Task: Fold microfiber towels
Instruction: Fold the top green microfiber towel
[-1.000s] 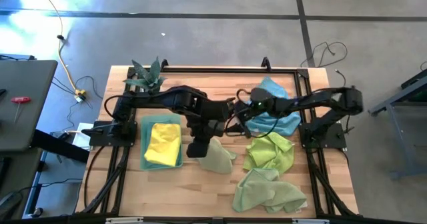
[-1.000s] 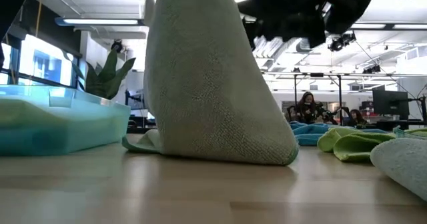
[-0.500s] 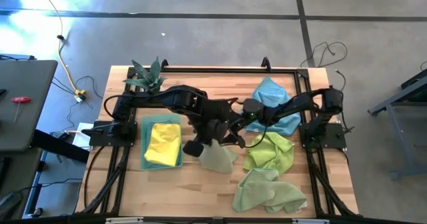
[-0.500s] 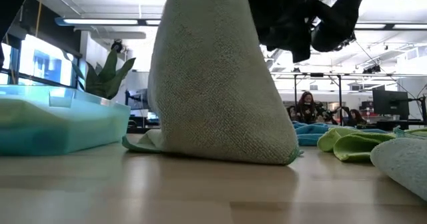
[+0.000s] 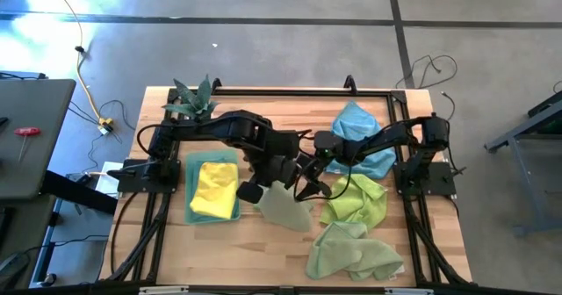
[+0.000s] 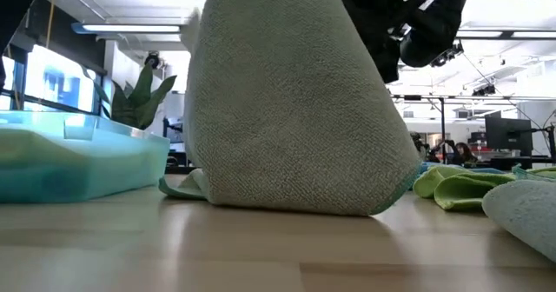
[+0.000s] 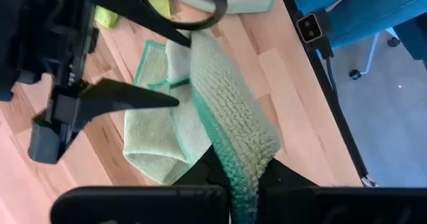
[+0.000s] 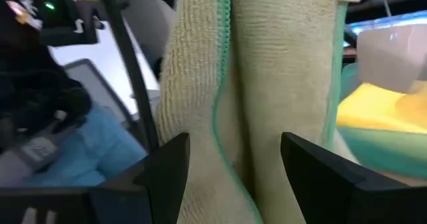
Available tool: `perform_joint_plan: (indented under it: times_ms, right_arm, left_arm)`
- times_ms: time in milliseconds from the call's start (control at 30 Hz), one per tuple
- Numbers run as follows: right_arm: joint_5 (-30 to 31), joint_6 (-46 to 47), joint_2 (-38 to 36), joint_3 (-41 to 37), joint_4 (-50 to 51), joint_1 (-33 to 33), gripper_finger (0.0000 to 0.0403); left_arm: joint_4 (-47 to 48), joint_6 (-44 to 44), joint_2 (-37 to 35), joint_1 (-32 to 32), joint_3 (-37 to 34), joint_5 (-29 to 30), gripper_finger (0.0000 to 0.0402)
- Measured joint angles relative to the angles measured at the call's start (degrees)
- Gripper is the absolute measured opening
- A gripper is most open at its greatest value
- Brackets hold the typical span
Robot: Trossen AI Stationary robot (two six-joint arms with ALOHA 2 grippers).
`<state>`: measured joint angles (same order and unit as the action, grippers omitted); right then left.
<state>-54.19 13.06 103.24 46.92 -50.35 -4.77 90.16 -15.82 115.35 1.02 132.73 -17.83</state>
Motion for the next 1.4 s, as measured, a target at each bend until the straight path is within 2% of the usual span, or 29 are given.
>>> perform_joint_plan:
  times_ms: [300, 433, 567, 800, 1133, 1300, 1400]
  right_arm:
    - [-12.88, 6.1, 0.0, 0.0, -0.03, -1.61, 0.0228]
    - [-16.8, 7.47, 0.0, 0.0, 0.37, -1.61, 0.0228]
    - [-17.03, 7.44, 0.0, -0.01, 0.11, -1.59, 0.0228]
    - [-17.16, 6.01, -0.02, -0.02, 4.03, -1.58, 0.0228]
    - [-17.33, -6.32, -0.02, -0.04, 22.98, -1.71, 0.0228]
    - [-16.7, -7.54, -0.02, -0.04, 24.54, -1.89, 0.0228]
    - [-17.14, -7.53, -0.38, -0.04, 26.28, -2.5, 0.0228]
  left_arm:
    - [-0.15, 2.21, 0.0, 0.09, 0.0, -0.41, 0.0]
    - [-0.15, 2.19, 0.0, 0.09, 0.0, -0.02, 0.0]
    - [-0.15, 2.25, 0.0, 0.42, 0.0, 1.58, 0.0]
    - [-0.15, 2.81, 0.0, 1.27, 0.0, 9.93, 0.0001]
    - [-0.15, 5.13, -1.42, 0.99, 0.0, 9.93, 0.0001]
    - [-0.15, 7.49, -1.64, 1.05, 0.0, 9.6, 0.0001]
    - [-0.15, 9.43, -1.64, 1.07, 0.0, 6.92, 0.0001]
